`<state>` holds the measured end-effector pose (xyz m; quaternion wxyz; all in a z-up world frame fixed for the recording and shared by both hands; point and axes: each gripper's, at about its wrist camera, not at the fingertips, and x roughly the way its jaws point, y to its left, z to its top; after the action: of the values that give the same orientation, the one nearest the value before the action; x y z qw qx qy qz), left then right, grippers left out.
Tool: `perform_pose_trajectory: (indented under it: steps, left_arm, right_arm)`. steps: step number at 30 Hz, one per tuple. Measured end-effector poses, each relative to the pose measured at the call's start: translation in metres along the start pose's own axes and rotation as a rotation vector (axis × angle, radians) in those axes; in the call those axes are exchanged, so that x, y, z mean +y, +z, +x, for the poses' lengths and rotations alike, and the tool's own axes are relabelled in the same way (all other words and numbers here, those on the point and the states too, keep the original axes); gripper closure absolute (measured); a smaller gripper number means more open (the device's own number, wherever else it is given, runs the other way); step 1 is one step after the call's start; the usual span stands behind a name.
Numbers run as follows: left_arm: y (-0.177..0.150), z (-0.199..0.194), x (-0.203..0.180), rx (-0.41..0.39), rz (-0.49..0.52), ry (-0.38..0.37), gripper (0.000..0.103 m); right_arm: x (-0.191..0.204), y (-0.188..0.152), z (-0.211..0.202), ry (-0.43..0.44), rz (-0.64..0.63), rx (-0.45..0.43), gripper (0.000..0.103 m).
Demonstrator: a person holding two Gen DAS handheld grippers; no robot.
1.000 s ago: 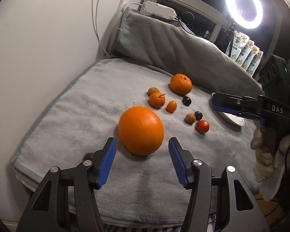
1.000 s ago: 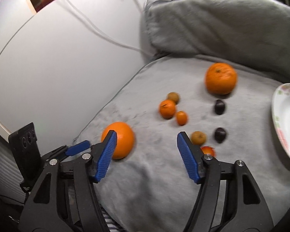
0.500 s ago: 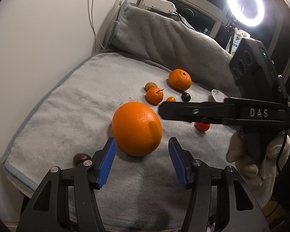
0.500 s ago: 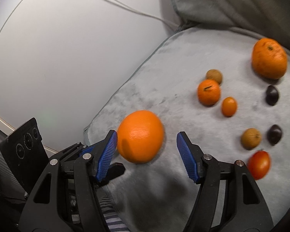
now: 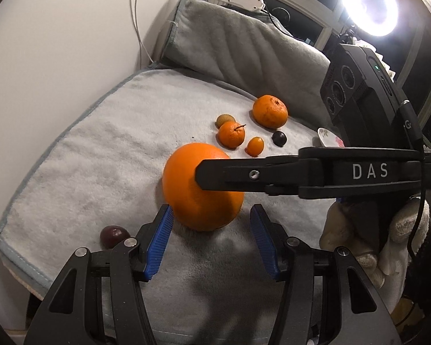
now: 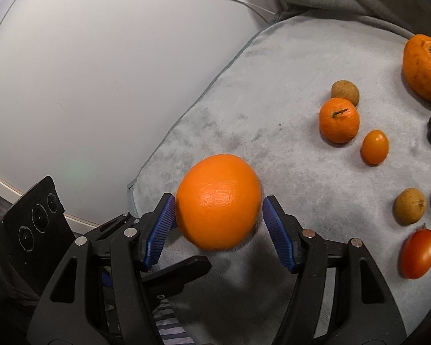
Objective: Organize fruits
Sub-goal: 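Lift the large orange with the right gripper and carry it over the plate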
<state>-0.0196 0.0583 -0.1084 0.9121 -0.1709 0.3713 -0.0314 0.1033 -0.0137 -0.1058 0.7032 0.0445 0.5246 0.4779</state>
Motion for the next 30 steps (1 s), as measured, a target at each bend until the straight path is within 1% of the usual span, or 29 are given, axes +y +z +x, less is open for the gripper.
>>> perform_pose_trajectory:
  steps: [3, 9, 15, 22, 30]
  left_arm:
    - [0.001, 0.002, 0.001, 0.001, 0.0, 0.002, 0.048]
    - [0.0, 0.003, 0.003, -0.006, 0.008, 0.017, 0.055]
    - [0.0, 0.002, 0.003, -0.013, 0.023, 0.027, 0.058]
    - [0.005, 0.0, -0.014, -0.034, 0.078, 0.023, 0.059]
    - [0.017, 0.007, -0.049, -0.053, 0.146, -0.026, 0.059]
  right_arm:
    - [0.0, 0.001, 0.004, 0.0, -0.001, 0.001, 0.036]
    - [-0.002, -0.001, 0.003, 0.013, 0.01, -0.005, 0.037]
    - [0.0, -0.003, -0.004, 0.01, -0.001, -0.031, 0.038]
    - [-0.004, -0.005, -0.026, 0.005, 0.005, -0.085, 0.038]
    - [-0.018, -0.013, -0.067, -0.029, 0.028, -0.163, 0.038]
